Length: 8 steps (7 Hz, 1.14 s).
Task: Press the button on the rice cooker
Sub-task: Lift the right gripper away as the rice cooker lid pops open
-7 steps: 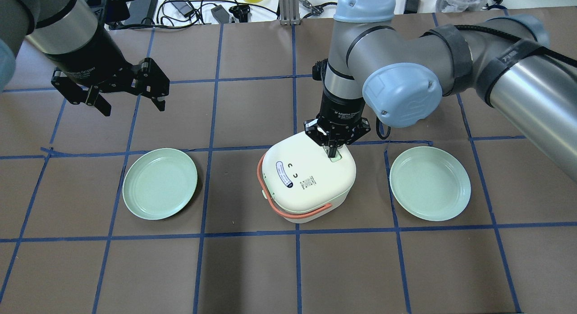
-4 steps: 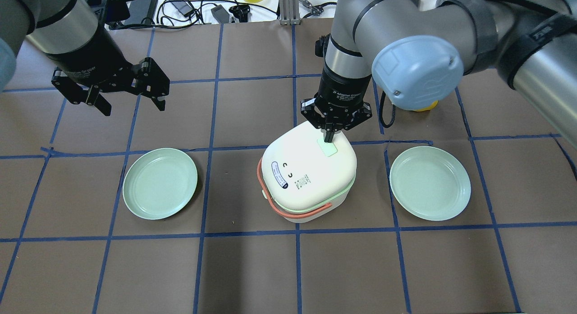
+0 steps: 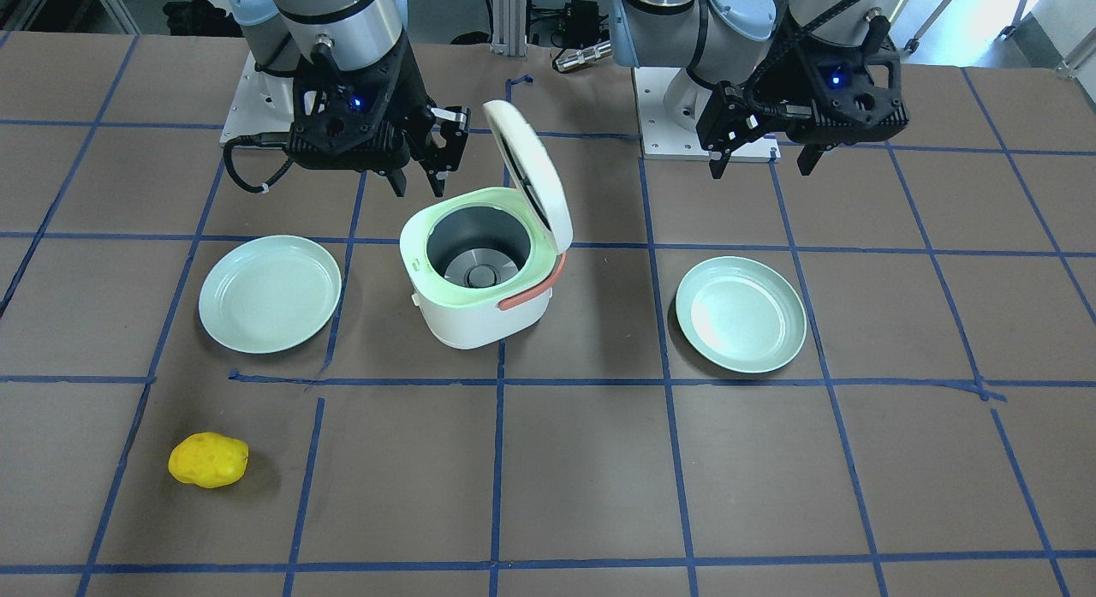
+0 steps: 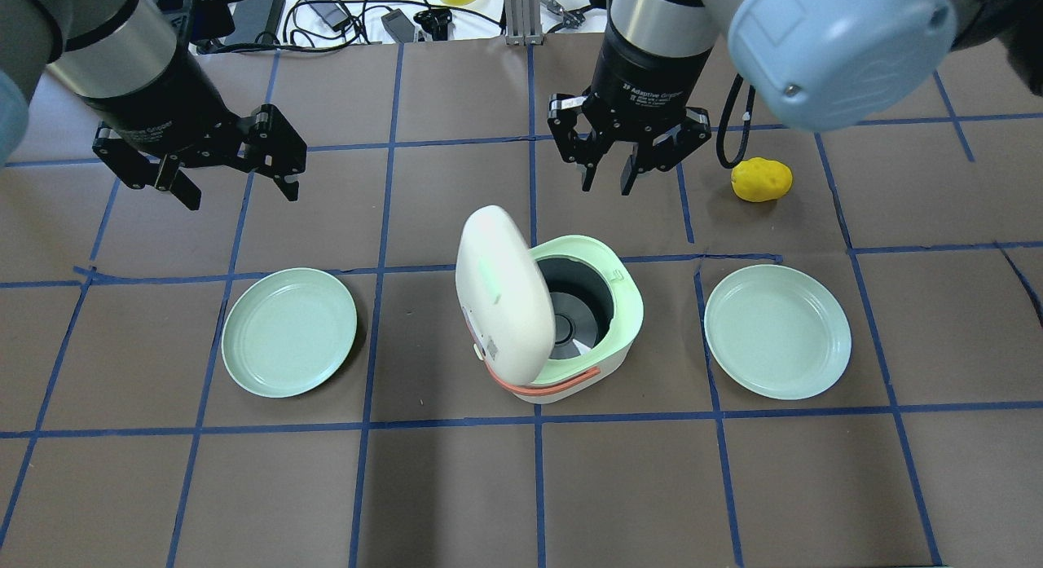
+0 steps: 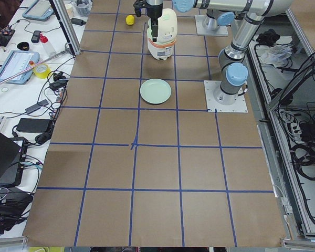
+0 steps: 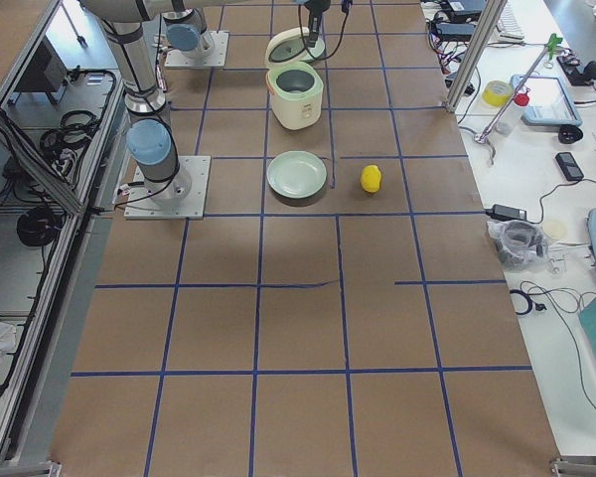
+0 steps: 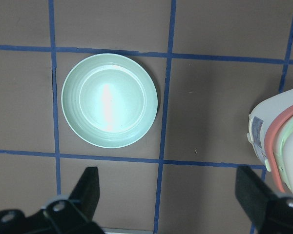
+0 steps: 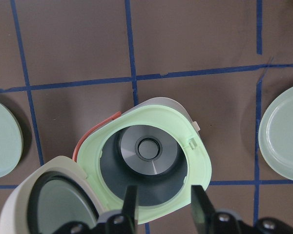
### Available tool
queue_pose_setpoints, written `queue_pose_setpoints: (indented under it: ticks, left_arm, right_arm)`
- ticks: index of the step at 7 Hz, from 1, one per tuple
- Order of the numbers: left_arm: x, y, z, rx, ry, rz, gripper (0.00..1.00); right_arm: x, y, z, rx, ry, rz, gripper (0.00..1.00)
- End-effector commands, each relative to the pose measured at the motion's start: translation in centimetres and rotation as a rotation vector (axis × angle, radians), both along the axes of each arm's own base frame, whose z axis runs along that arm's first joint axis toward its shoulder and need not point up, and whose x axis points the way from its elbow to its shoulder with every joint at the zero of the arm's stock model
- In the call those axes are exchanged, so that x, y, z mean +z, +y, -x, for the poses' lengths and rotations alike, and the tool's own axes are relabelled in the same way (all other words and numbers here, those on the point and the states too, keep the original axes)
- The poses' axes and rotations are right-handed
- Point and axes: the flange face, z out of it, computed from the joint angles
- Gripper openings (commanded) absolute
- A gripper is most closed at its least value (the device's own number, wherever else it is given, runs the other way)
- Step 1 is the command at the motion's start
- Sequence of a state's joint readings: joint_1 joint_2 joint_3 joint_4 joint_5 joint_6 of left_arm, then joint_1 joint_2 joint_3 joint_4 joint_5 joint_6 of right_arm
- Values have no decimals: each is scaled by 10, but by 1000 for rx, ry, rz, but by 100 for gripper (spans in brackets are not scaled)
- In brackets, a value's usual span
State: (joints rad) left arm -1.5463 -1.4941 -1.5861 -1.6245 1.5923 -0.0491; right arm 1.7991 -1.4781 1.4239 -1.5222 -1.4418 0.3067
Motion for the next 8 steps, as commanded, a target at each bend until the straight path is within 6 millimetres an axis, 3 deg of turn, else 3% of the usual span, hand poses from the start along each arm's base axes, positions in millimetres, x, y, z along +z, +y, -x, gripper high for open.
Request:
queue_pose_setpoints:
  ticks: [1,3,4,6,8]
  left_arm:
    - [0,0,0,0,0,0,100]
    - [0,0,0,0,0,0,100]
    - [0,0,0,0,0,0,100]
    - [0,0,0,0,0,0,100]
    - [0,0,0,0,0,0,100]
  right_arm:
    - [8,-18,39,-27,33,28,100]
    - [6,-40,100,-30,81,41,100]
    - [2,-43,117,-29,123,34,100]
    - [-11,-40,123,-11,158,8,100]
    - [-5,-36,121,-9,156,19,100]
